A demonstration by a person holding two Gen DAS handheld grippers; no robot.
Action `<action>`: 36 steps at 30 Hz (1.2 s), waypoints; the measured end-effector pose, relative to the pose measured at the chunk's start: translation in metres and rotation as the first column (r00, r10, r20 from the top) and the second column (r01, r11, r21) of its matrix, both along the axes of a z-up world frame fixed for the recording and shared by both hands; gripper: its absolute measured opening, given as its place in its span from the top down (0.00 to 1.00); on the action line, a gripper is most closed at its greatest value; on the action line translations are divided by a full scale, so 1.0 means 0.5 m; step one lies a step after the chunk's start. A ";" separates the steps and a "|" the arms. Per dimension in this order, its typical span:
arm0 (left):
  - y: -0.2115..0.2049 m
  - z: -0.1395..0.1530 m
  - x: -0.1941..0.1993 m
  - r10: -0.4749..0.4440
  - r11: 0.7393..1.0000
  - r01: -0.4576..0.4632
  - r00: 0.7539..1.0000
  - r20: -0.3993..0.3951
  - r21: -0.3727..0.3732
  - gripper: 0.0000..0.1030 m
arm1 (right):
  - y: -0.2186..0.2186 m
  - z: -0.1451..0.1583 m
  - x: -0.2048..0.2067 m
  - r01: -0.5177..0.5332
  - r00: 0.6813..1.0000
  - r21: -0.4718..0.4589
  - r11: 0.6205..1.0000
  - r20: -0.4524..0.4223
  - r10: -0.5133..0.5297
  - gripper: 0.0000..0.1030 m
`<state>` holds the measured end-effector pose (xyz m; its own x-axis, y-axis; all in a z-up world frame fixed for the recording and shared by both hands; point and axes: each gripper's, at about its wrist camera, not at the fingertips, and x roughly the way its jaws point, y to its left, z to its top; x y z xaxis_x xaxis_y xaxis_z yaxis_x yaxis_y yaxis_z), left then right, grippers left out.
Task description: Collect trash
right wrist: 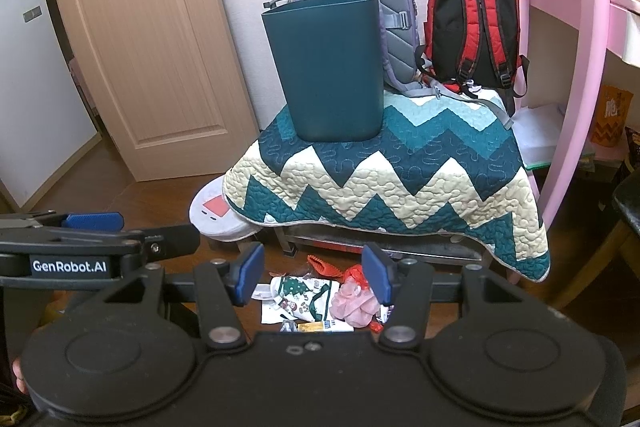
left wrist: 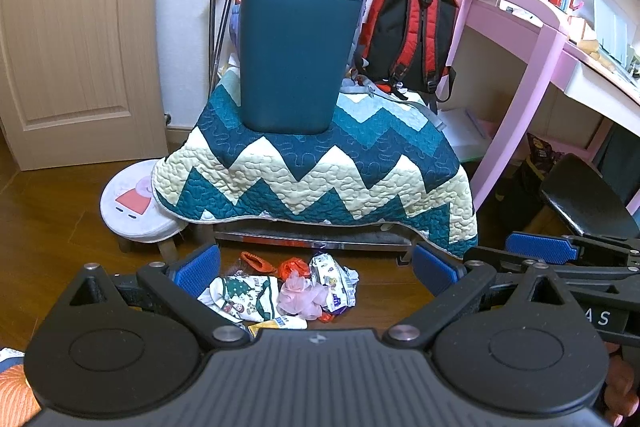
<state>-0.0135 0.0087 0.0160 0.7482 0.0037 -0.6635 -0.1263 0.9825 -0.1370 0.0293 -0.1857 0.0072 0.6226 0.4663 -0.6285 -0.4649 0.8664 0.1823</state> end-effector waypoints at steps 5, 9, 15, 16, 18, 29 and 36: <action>0.002 -0.007 -0.001 0.001 1.000 -0.001 1.000 -0.003 -0.007 0.00 | 0.000 -0.001 -0.002 0.003 1.000 0.000 1.000 -0.002 -0.003 0.47; 0.003 -0.012 0.003 -0.001 1.000 0.001 1.000 -0.008 -0.011 0.00 | -0.001 -0.010 -0.001 0.003 1.000 0.003 1.000 -0.010 -0.003 0.47; 0.012 -0.029 0.018 0.000 0.999 -0.001 1.000 -0.030 -0.041 0.00 | 0.000 -0.030 0.017 -0.013 1.000 0.014 1.000 -0.024 0.014 0.47; 0.013 -0.033 0.024 0.002 0.999 -0.003 0.999 -0.032 -0.039 0.00 | 0.002 -0.033 0.023 -0.016 1.000 0.014 1.000 -0.017 0.016 0.47; 0.017 -0.042 0.040 0.007 1.000 -0.008 0.999 -0.035 -0.023 0.00 | 0.006 -0.044 0.034 -0.027 1.000 0.003 1.000 0.004 0.027 0.47; 0.102 -0.156 0.201 0.083 0.995 -0.089 0.988 -0.128 -0.044 0.00 | 0.031 -0.158 0.194 -0.038 0.997 -0.038 0.999 -0.071 0.036 0.47; 0.189 -0.277 0.340 0.139 0.990 -0.141 0.968 -0.211 0.007 0.00 | 0.048 -0.303 0.331 -0.021 0.984 -0.078 0.997 -0.179 0.007 0.47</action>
